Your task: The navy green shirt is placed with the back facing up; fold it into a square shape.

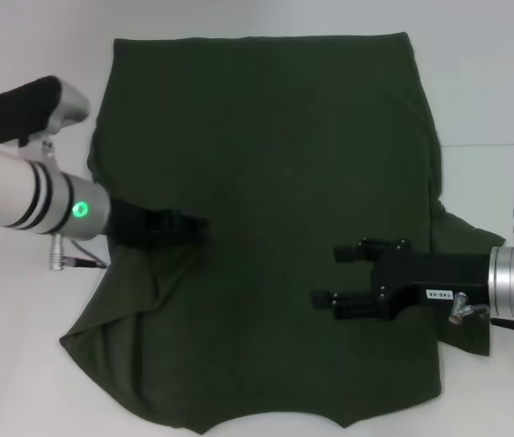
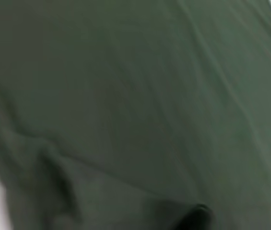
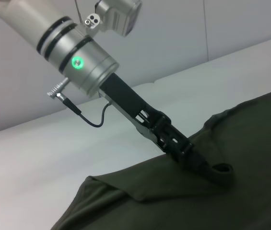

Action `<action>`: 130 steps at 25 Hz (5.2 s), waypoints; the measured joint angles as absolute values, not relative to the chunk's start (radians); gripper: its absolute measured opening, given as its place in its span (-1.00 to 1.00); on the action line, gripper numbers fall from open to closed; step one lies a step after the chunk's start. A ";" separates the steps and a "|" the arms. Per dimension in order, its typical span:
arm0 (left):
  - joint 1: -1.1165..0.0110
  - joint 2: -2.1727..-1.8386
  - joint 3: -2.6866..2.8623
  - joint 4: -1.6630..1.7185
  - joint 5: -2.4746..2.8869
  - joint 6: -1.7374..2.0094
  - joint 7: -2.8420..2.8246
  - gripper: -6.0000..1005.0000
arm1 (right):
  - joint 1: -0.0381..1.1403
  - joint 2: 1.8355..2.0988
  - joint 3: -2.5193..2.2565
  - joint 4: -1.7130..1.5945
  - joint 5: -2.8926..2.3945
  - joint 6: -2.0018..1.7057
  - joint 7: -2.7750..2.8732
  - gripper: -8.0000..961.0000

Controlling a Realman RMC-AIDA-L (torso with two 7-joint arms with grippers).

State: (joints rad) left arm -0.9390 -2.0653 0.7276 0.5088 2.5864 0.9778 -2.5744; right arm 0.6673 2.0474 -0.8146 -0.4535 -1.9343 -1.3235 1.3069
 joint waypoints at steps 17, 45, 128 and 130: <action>-0.804 -2.027 0.642 0.561 2.357 1.095 -2.539 0.63 | 0.658 2.038 -0.813 -0.462 -1.933 -1.319 1.320 0.93; -0.840 -2.058 0.648 0.423 2.341 0.812 -2.525 0.63 | 0.667 2.039 -0.813 -0.460 -1.934 -1.318 1.310 0.92; -0.526 -2.116 0.587 0.638 2.016 1.677 -1.211 0.63 | 0.599 1.827 -0.590 -0.581 -2.234 -1.530 2.542 0.92; -0.526 -2.115 0.574 0.639 2.016 1.679 -1.203 0.63 | 0.596 1.825 -0.586 -0.583 -2.269 -1.530 2.563 0.93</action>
State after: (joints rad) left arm -0.5260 -2.1146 0.5742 0.6387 2.0165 1.6786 -1.2026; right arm 0.5963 1.8253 -0.5860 -0.5833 -2.2686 -1.5304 2.5631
